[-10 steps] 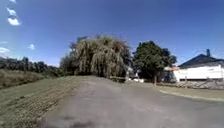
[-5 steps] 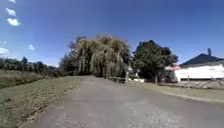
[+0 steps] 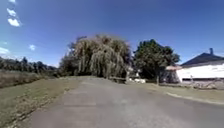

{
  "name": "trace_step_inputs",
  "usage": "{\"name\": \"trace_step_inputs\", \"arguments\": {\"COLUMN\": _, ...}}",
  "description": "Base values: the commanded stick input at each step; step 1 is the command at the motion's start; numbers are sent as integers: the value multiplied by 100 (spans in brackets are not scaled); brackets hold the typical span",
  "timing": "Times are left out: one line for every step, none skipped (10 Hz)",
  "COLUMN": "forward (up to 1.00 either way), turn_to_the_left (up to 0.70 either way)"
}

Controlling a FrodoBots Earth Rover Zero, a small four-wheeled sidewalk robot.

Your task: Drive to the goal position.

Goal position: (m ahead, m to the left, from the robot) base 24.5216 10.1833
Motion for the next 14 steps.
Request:
{"name": "trace_step_inputs", "arguments": {"forward": 100, "turn_to_the_left": 0}}
{"name": "trace_step_inputs", "arguments": {"forward": 100, "turn_to_the_left": 0}}
{"name": "trace_step_inputs", "arguments": {"forward": 100, "turn_to_the_left": 0}}
{"name": "trace_step_inputs", "arguments": {"forward": 100, "turn_to_the_left": 0}}
{"name": "trace_step_inputs", "arguments": {"forward": 100, "turn_to_the_left": 0}}
{"name": "trace_step_inputs", "arguments": {"forward": 100, "turn_to_the_left": 40}}
{"name": "trace_step_inputs", "arguments": {"forward": 100, "turn_to_the_left": 40}}
{"name": "trace_step_inputs", "arguments": {"forward": 100, "turn_to_the_left": 40}}
{"name": "trace_step_inputs", "arguments": {"forward": 100, "turn_to_the_left": 40}}
{"name": "trace_step_inputs", "arguments": {"forward": 100, "turn_to_the_left": 40}}
{"name": "trace_step_inputs", "arguments": {"forward": 100, "turn_to_the_left": 6}}
{"name": "trace_step_inputs", "arguments": {"forward": 100, "turn_to_the_left": 4}}
{"name": "trace_step_inputs", "arguments": {"forward": 100, "turn_to_the_left": 2}}
{"name": "trace_step_inputs", "arguments": {"forward": 100, "turn_to_the_left": 1}}
